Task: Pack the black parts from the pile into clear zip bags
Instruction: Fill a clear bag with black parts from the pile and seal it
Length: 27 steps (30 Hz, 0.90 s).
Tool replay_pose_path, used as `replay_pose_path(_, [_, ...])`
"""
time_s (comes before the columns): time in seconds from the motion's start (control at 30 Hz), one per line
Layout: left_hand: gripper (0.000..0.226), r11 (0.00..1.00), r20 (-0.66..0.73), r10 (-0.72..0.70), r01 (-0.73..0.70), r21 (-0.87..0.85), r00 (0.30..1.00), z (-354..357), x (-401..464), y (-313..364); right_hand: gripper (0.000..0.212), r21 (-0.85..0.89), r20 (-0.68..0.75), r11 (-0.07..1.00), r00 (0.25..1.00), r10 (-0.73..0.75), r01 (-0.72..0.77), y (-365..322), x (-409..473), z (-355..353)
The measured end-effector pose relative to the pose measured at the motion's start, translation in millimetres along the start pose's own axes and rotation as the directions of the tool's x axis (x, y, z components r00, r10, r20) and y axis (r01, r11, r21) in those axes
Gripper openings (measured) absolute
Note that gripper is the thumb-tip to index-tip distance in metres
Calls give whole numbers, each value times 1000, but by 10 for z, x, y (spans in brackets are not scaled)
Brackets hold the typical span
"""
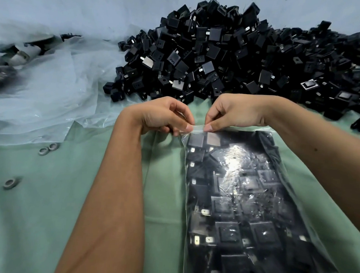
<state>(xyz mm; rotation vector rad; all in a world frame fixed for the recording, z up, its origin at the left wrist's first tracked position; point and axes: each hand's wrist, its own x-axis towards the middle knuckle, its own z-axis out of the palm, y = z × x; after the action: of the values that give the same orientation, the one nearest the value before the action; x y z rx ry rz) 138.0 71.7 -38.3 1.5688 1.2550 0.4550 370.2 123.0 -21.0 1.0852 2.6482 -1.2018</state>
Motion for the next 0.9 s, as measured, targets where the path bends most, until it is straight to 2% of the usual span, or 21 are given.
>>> replay_pose_path(0.1, [8,994,19,-57,54,98,998,52,42,93,16,21,-21,1000,1000,-20,20,30,-25,15])
replay_pose_path(0.2, [6,990,35,-106,102,99,994,38,31,104,19,-13,10,1000,1000,9,-9,62,-91,-55])
replay_pose_path(0.3, [10,991,43,-83,78,111,996,33,25,92,21,-20,47,999,998,38,-37,94,-132,-107])
replay_pose_path(0.5, [12,998,76,7,-12,70,997,59,41,39,16,-9,12,1000,1000,14,-14,124,-103,-95])
replay_pose_path(0.77, [6,992,61,-44,36,121,997,62,85,90,21,12,-10,1000,1000,-18,18,164,-115,-52])
replay_pose_path(0.9, [7,995,62,27,-32,95,998,99,109,57,14,39,-19,999,999,-27,27,99,-73,-16])
